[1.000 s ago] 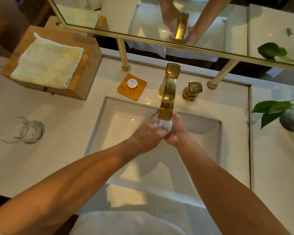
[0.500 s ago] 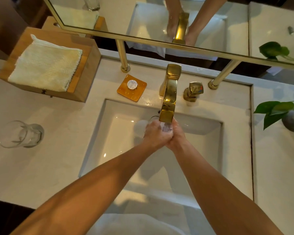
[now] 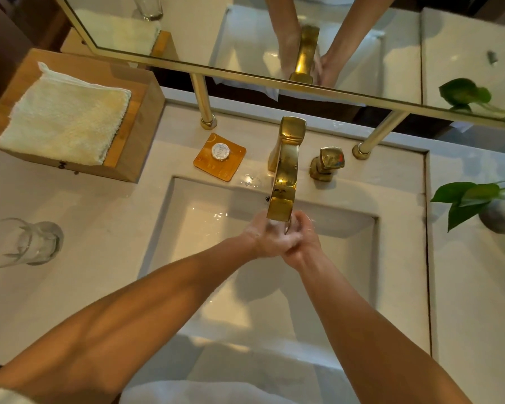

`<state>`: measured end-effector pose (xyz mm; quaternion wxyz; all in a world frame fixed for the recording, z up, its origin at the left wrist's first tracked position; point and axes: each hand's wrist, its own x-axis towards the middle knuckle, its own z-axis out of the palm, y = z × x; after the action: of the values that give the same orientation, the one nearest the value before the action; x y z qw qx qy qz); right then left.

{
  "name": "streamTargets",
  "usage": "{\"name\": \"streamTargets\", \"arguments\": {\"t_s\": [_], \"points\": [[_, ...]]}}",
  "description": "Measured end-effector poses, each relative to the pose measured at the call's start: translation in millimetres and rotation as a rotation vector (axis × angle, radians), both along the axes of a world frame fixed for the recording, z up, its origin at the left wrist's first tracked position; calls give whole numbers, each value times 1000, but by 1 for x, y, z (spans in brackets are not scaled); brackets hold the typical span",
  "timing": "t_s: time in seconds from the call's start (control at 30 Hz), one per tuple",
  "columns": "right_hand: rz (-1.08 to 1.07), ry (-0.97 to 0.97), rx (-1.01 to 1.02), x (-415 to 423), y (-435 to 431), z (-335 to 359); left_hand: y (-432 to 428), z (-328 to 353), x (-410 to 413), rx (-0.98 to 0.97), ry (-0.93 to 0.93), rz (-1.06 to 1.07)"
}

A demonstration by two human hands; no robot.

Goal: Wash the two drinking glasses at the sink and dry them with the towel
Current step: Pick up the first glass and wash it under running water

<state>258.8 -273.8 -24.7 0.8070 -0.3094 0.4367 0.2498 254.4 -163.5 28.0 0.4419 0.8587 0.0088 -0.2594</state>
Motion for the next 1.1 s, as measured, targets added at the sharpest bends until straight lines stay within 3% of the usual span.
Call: {"name": "streamTargets", "arguments": {"t_s": [0.13, 0.17, 0.2, 0.27, 0.33, 0.4, 0.43, 0.5, 0.57, 0.63, 0.73, 0.8, 0.83, 0.9, 0.97, 1.03, 1.1], "points": [[110, -188, -29, -3, 6, -7, -9, -7, -11, -254, 260, 538], [133, -200, -38, -3, 7, -8, -11, -6, -13, -219, 254, 584], [130, -198, 9, -4, 7, -8, -11, -9, -19, -123, 140, 529], [112, -141, 82, -2, 8, -2, -3, -21, -34, 219, -309, 39], [202, -114, 84, -1, 5, 3, 23, -39, -34, 390, -652, -427], [297, -99, 72, -3, 2, 6, 44, -51, -28, 389, -768, -616], [307, -79, 46, -5, 2, 5, 45, -48, -26, 356, -678, -628], [253, -44, -25, -8, 9, 5, 28, -29, -26, 224, -411, -367], [183, -82, -36, -8, 17, 5, 6, -21, -28, 39, -32, 162], [211, -164, -112, -5, 18, 8, -3, -17, -27, -299, 204, 593], [303, -293, -219, -2, 9, 7, 1, -11, -25, -883, 450, 925], [327, -347, -228, -1, 5, 6, 4, -14, -19, -858, 519, 1015], [342, -358, -233, -2, 5, 7, 4, -13, -17, -682, 478, 957], [385, -310, -226, -2, 5, 13, 9, -14, -19, -277, 270, 637], [435, -195, -143, -1, 2, 20, 19, -19, -27, 25, -144, 133], [518, -147, -68, -1, -3, 26, 37, -23, -33, 230, -554, -395], [572, -148, -42, -4, -2, 31, 55, -30, -34, 321, -751, -687]]}}
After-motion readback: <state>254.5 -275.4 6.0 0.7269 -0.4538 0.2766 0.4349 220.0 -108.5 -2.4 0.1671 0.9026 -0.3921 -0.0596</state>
